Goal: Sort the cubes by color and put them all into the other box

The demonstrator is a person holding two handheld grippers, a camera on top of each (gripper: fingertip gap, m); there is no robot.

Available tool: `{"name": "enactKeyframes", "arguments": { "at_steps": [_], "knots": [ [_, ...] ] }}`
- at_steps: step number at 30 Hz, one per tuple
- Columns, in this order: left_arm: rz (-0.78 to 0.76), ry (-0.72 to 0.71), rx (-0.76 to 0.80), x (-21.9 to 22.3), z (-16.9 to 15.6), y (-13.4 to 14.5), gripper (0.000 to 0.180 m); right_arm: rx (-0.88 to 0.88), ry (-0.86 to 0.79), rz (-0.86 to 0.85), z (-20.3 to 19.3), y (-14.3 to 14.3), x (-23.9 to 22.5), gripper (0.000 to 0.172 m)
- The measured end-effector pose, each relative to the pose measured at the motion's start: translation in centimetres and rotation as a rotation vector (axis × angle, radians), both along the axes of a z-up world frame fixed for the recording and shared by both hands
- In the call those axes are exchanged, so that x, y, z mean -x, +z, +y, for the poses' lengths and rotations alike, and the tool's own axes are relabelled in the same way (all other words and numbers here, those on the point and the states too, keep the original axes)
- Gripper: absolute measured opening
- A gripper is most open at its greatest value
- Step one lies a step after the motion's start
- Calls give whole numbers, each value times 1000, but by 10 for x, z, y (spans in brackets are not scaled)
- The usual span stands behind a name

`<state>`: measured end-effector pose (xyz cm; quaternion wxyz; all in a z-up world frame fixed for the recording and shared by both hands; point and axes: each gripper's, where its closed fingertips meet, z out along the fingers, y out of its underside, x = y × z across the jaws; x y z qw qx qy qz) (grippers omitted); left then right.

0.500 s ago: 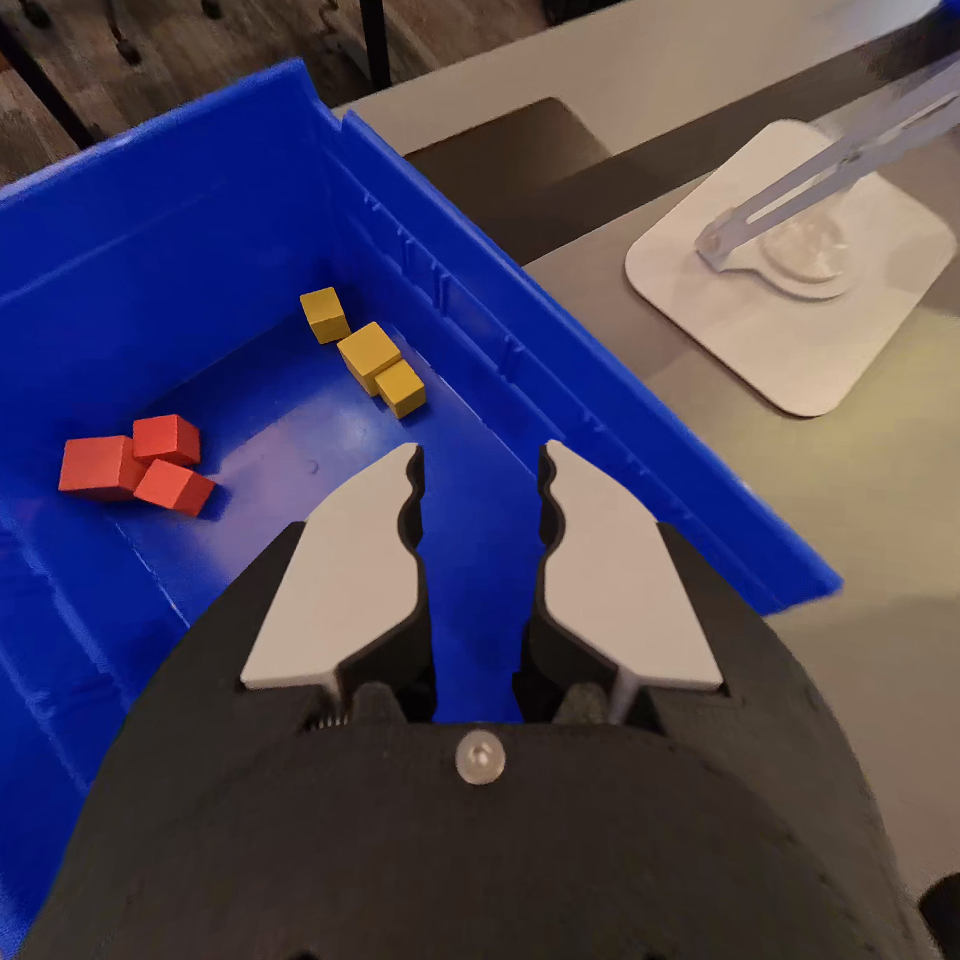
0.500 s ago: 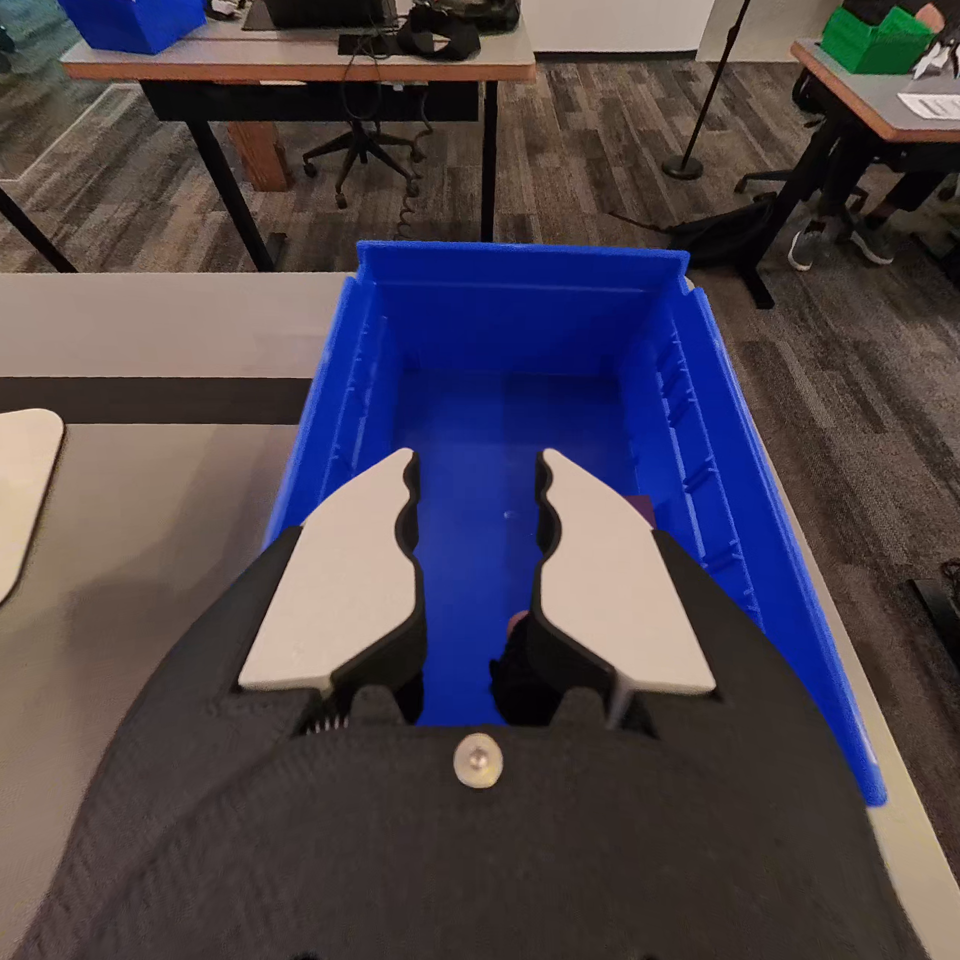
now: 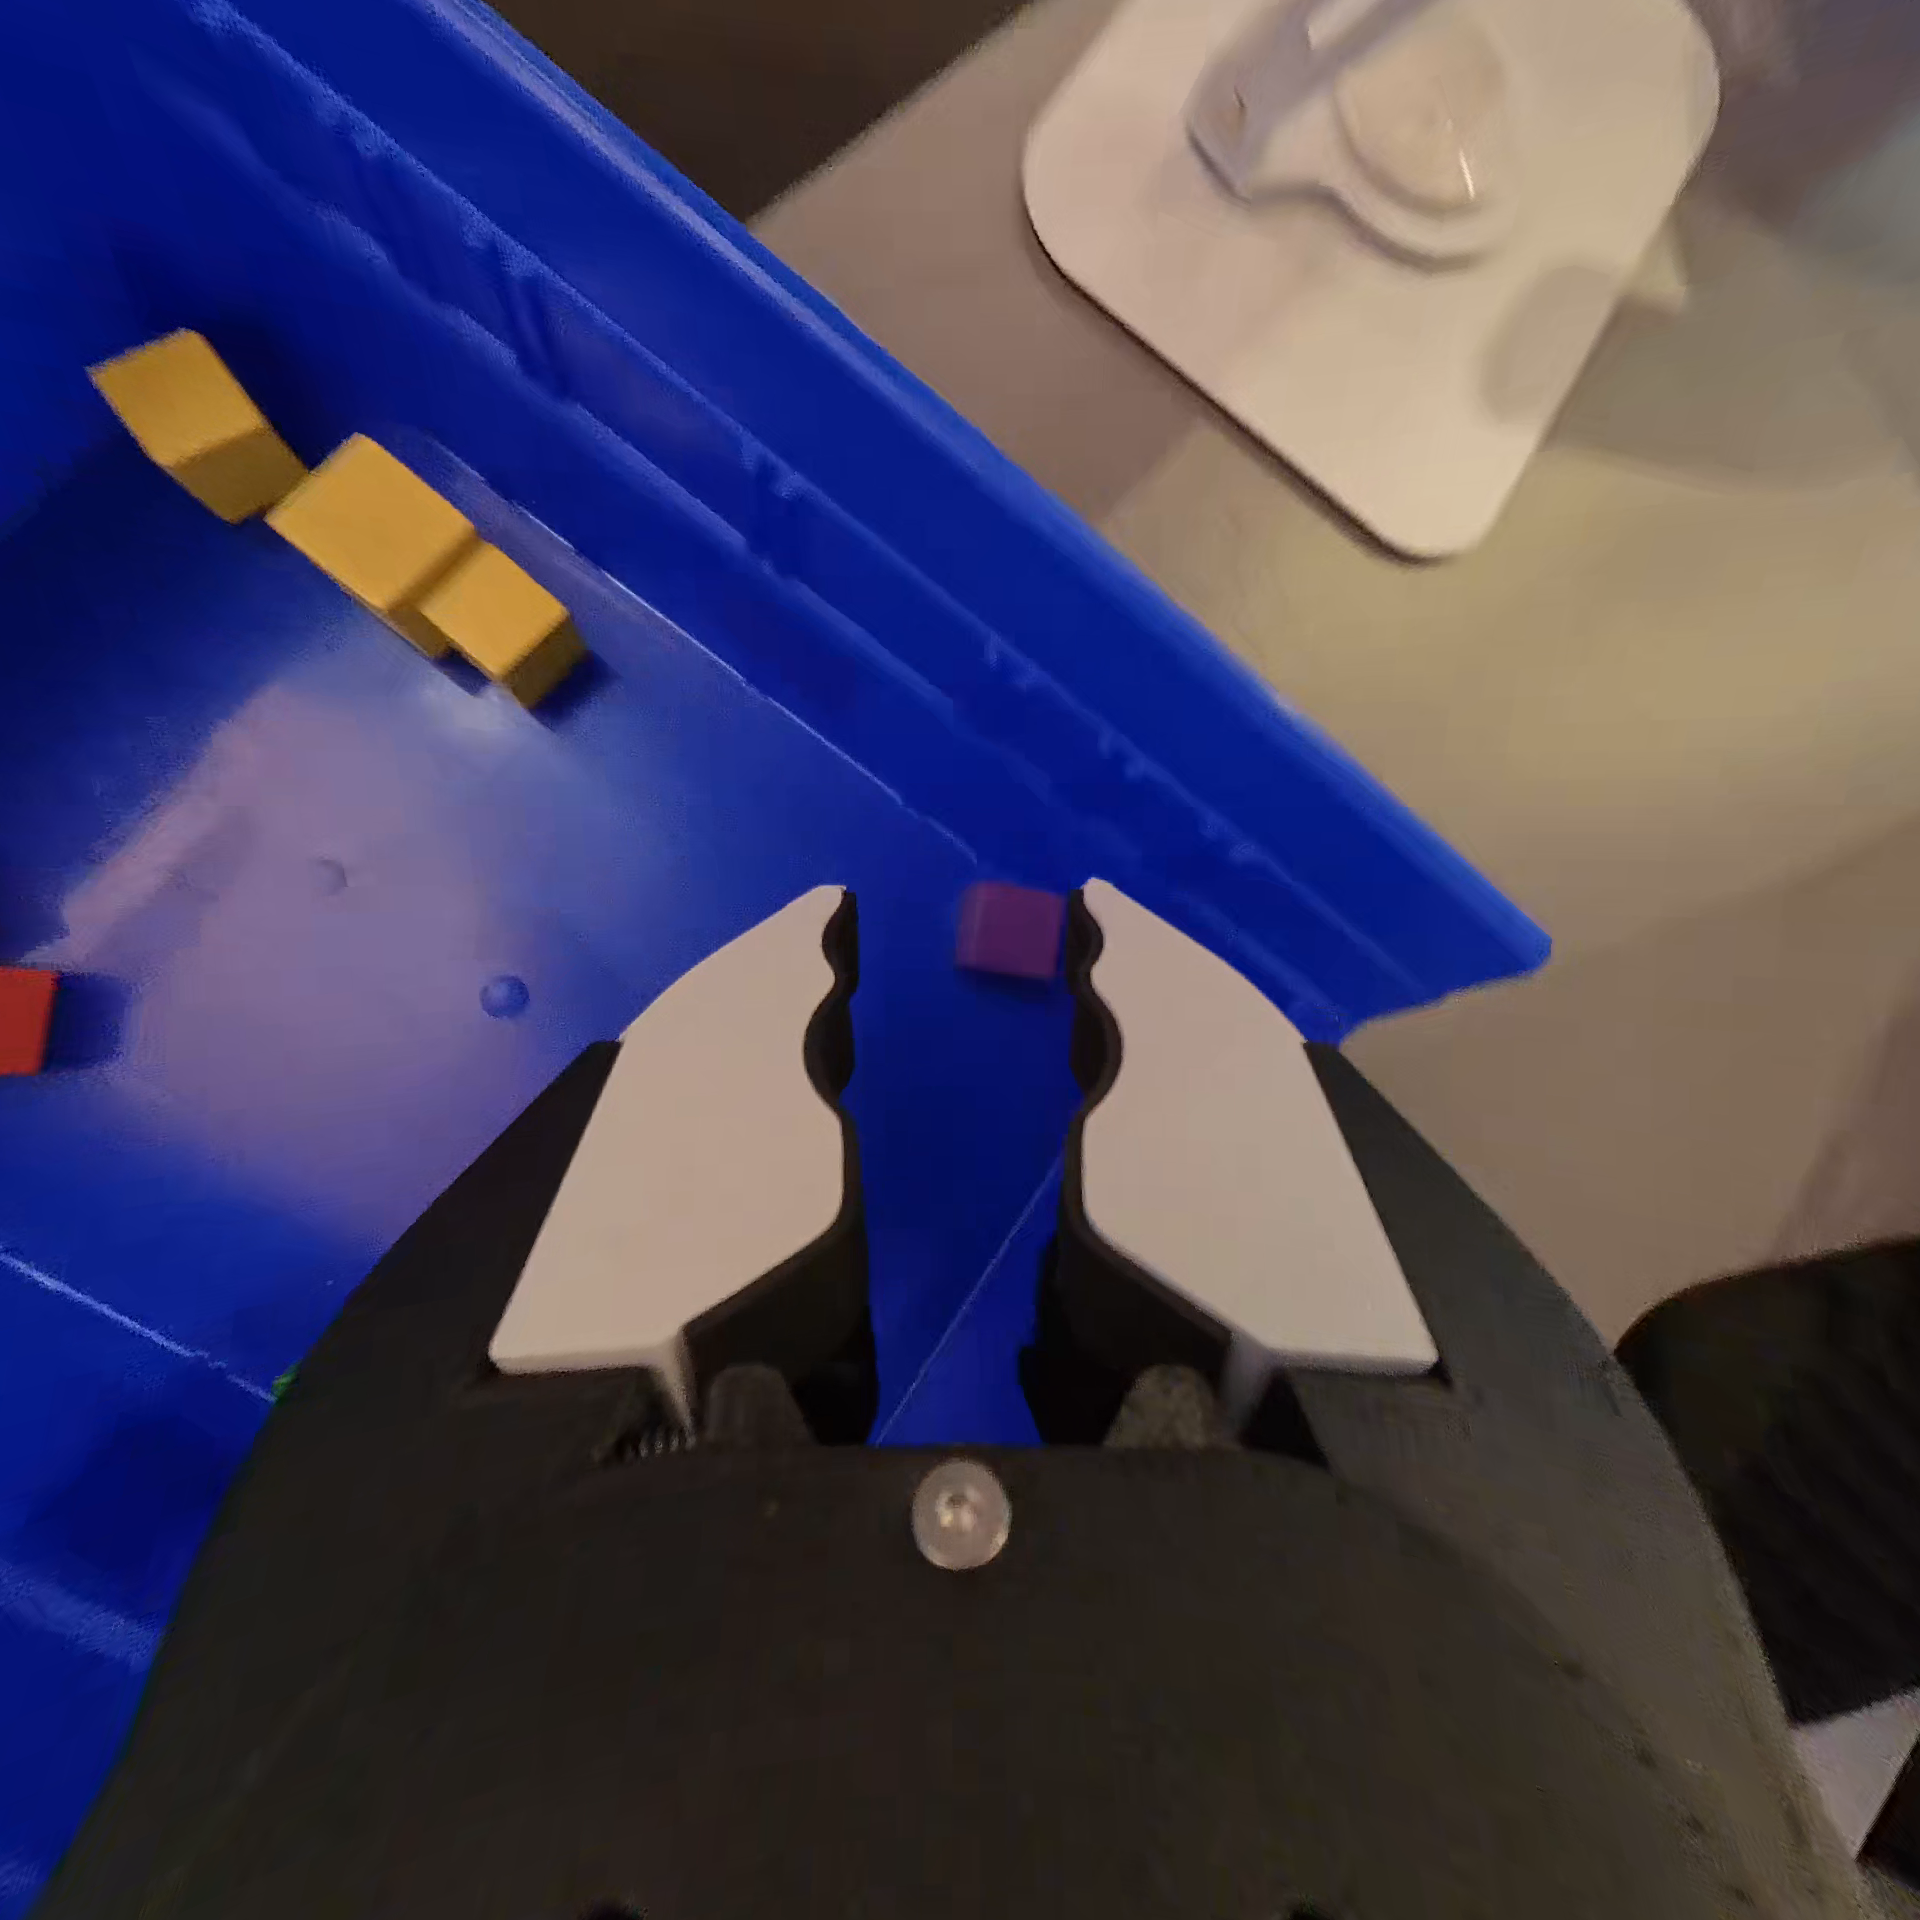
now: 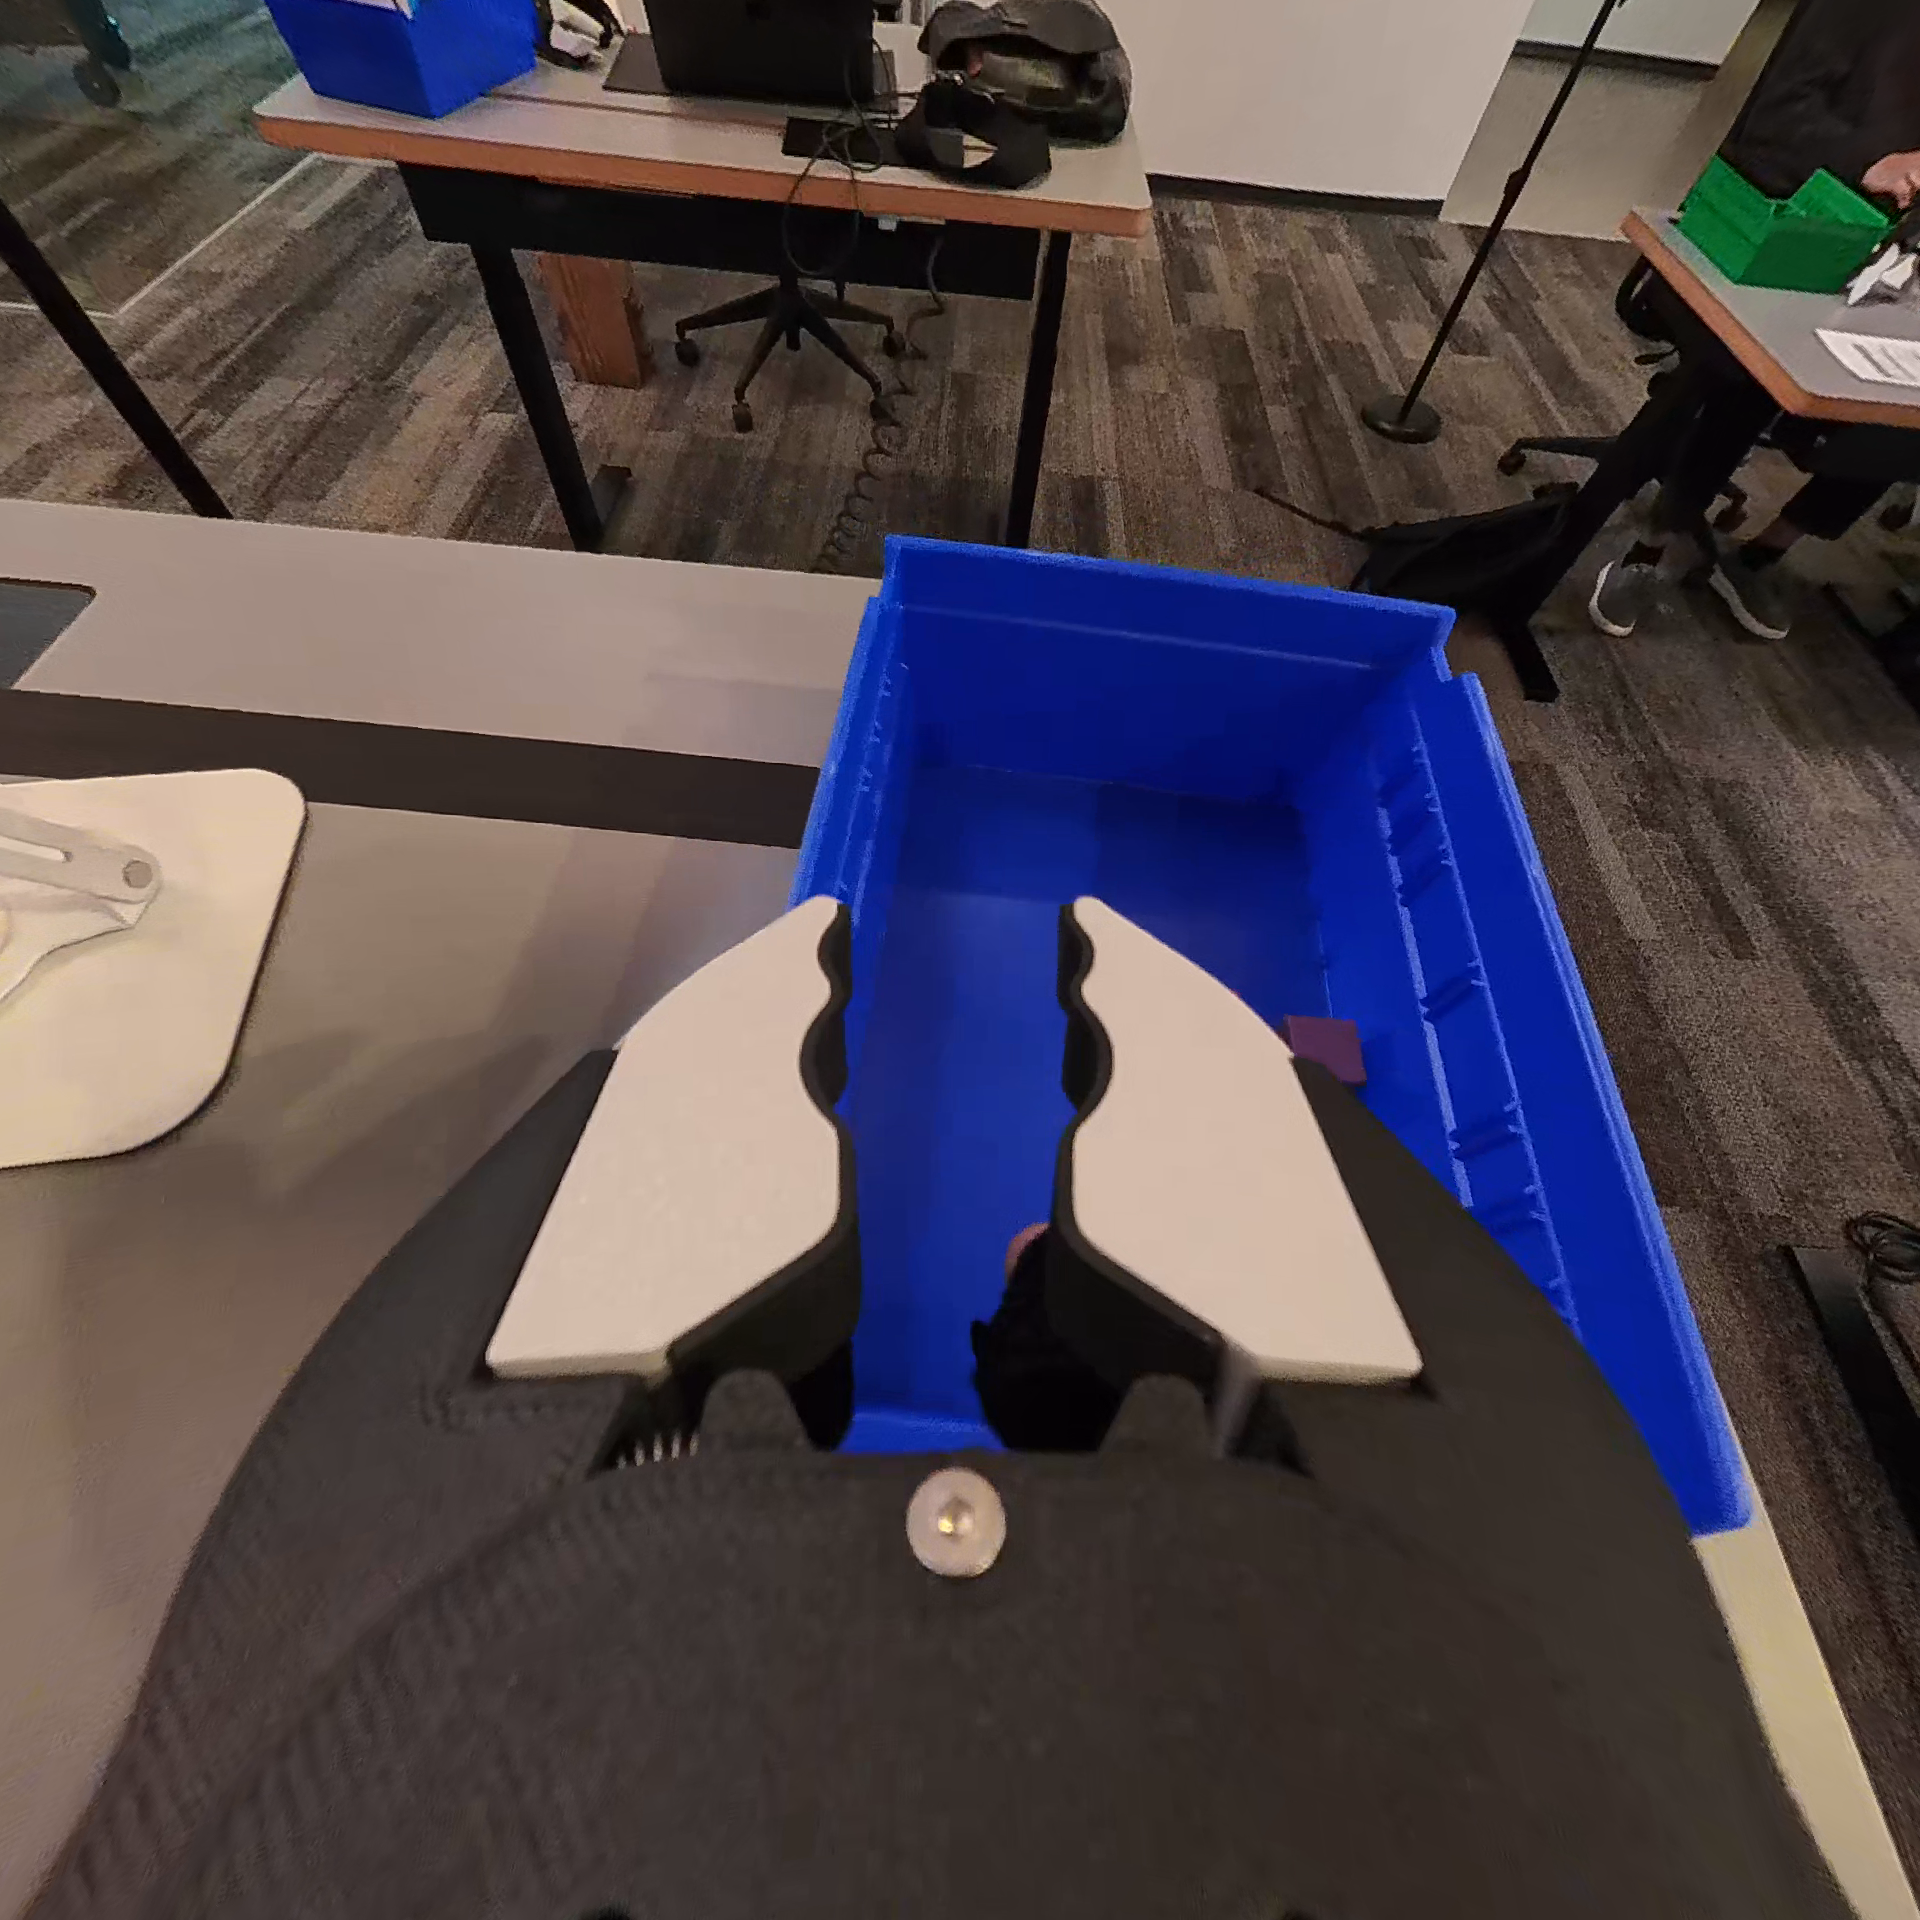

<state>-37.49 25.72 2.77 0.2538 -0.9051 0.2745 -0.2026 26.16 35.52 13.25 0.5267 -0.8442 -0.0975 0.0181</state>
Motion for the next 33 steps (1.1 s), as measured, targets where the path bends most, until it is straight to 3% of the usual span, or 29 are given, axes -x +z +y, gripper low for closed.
{"name": "enactKeyframes", "arguments": {
  "at_steps": [4,11,16,21,26,29,33],
  "knots": [
    [40,-100,32,-3,-19,-16,39,-8,21,7,3,3,12,37],
    [59,-211,101,-14,-23,-36,37,-30,88,8,7,13,45,36],
    [91,-251,145,-16,-22,-47,24,-54,134,0,0,22,63,35],
    [96,-216,97,-12,-14,-44,23,-69,175,-15,-9,26,78,34],
    [28,-103,-36,1,-13,0,23,-138,348,-5,-28,46,122,34],
    [-24,-79,-165,-6,-23,49,22,-203,484,-14,-44,67,155,30],
    [-156,-112,-346,-50,-41,121,22,-239,737,199,-79,94,224,27]
  ]
}}
